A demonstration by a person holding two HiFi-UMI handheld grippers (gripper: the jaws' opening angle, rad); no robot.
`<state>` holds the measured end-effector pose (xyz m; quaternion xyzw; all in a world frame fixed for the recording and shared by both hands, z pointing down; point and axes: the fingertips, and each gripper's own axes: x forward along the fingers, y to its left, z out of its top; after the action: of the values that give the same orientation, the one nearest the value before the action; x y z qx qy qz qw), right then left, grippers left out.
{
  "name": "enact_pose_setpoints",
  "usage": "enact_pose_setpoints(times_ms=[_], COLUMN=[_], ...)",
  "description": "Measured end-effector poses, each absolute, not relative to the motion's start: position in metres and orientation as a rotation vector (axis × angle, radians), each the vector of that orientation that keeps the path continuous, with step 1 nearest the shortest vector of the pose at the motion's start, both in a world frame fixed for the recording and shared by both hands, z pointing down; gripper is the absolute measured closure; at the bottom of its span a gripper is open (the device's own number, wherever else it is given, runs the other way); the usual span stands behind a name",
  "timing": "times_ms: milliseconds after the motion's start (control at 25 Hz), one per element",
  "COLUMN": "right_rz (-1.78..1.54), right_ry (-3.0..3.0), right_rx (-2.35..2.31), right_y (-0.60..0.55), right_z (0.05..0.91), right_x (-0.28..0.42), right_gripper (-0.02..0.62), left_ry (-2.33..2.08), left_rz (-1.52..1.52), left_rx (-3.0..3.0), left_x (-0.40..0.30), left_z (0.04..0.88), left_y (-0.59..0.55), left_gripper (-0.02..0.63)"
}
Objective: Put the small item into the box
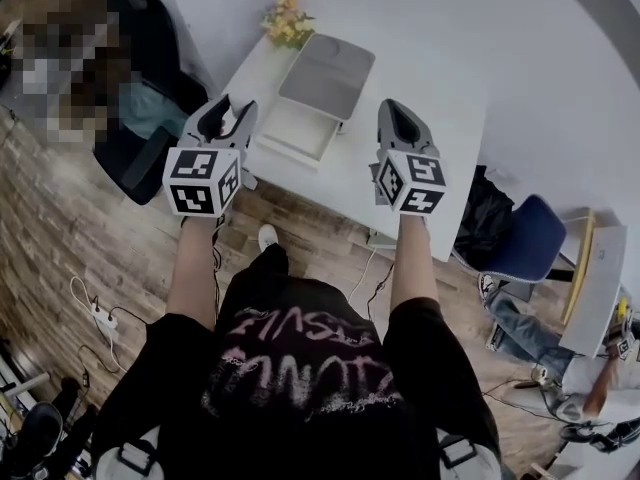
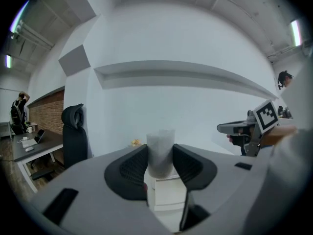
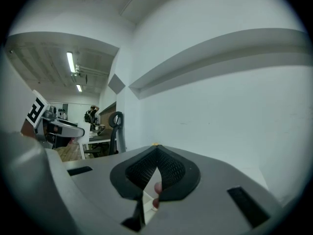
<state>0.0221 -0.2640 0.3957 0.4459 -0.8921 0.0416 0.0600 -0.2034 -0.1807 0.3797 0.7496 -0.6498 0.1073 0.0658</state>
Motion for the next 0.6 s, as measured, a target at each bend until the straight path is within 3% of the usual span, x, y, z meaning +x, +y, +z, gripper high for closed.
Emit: enact_pose_setpoints(times_ms=[600], right_rz=[0.139], right_ry=[-2.583], right_rx=[1.534], right_y=[-0.32], right_z=[0.394], right_x=[-0.011], right_gripper=[0.586], left_ry=[-1.782], left_rz=[0.322], left_rx=[2.393], left_x=[-0.241], left_z=[0.383], left_y=[-0.267], left_gripper=[0.443])
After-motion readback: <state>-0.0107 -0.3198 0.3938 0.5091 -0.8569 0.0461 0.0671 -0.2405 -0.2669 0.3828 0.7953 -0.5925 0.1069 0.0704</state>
